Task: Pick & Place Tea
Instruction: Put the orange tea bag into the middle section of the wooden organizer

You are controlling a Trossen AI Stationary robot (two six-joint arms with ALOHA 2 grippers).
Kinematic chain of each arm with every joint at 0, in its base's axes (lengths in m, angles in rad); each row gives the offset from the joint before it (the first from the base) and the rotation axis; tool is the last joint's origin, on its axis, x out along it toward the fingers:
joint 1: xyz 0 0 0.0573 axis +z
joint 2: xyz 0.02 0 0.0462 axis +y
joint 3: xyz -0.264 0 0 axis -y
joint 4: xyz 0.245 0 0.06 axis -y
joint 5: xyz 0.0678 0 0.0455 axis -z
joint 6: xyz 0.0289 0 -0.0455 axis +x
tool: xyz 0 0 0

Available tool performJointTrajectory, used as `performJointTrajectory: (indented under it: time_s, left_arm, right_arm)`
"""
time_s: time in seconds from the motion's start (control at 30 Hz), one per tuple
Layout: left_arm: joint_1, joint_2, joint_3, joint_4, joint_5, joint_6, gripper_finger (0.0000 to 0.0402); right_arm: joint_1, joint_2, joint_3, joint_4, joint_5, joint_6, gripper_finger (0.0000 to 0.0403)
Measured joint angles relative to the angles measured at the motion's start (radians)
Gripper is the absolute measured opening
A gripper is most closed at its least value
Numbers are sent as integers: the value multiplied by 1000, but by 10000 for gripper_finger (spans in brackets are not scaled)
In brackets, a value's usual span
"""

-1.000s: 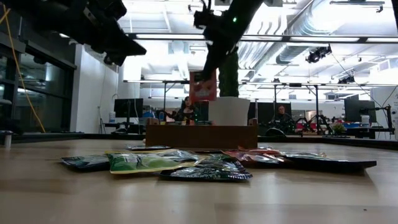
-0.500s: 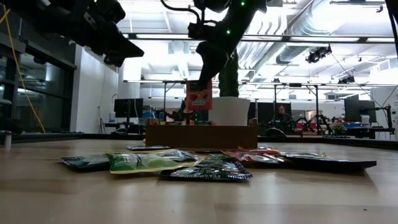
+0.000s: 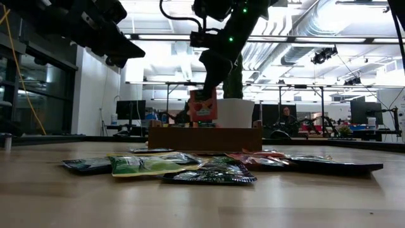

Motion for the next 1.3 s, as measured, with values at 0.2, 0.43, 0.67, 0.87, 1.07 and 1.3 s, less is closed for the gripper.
performJointTrajectory:
  time_s: [0.2,0.43,0.67,0.87,1.07,1.3]
  left_arm:
    - [0,0,0,0,6,6,1]
    - [0,0,0,-2,14,6,1]
    - [0,0,0,-38,15,5,1]
    - [0,0,0,-65,14,5,1]
    - [0,0,0,-77,14,6,1]
    - [0,0,0,-109,13,13,1]
  right_arm:
    - [0,0,-42,25,7,27,0]
    - [2,0,-127,116,-10,73,0]
    - [1,0,-147,148,-32,74,1]
    - [0,0,-146,150,-83,83,22]
    - [0,0,-146,151,-95,139,86]
    - [-13,0,-146,151,-91,170,163]
